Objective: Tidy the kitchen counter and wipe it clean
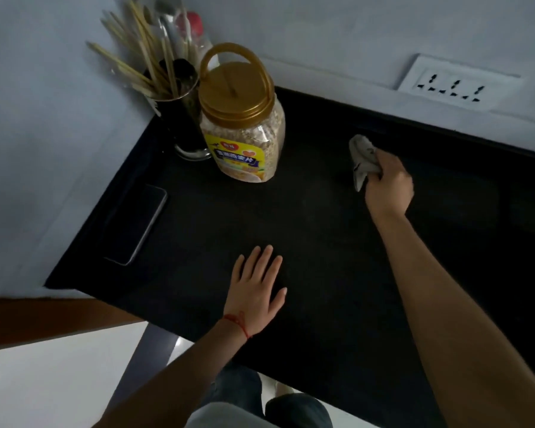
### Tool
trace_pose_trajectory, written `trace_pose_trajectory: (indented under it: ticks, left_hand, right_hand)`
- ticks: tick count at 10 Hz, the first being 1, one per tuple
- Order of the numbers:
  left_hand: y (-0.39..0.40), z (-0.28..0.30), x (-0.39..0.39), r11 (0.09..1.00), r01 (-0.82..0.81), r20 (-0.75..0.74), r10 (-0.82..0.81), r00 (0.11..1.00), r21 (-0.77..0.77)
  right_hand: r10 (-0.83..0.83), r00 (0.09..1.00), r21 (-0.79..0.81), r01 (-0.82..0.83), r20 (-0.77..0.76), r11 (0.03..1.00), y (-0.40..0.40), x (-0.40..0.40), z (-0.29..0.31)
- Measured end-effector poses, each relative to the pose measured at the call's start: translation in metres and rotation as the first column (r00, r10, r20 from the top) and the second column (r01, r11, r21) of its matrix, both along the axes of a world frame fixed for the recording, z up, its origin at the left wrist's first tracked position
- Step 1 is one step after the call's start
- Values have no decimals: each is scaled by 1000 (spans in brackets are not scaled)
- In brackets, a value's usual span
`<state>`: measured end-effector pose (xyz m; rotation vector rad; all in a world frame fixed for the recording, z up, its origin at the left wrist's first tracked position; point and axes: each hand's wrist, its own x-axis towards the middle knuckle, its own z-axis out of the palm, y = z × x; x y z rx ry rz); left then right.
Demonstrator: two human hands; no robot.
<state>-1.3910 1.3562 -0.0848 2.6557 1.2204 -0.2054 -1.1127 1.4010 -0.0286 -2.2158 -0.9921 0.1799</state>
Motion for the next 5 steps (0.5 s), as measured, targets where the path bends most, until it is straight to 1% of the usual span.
trace_pose_trajectory:
  ticks: [1, 2, 3, 4, 5]
  left_hand:
    - [0, -1, 0, 1000, 0, 11, -1, 1000, 15]
    - [2, -2, 0, 1000, 2, -3, -2, 1000, 19]
    - [0, -5, 0, 999, 6, -16, -5, 1000, 45]
    - [1, -5, 0, 999, 11, -14, -10, 1000, 46]
    - [2, -2, 1, 999, 1, -10, -1, 1000, 34]
  right_hand:
    - [54, 991, -103, -41, 124, 994, 32, 15, -13]
    - [141, 982, -258, -104, 128, 960, 47, 20, -32]
    - [206, 973, -343, -161, 99, 926, 43, 18, -47]
    - [221, 975, -326, -216, -22, 920, 38, 19, -39]
    - [152, 984, -211, -169, -94, 963, 10, 6, -22]
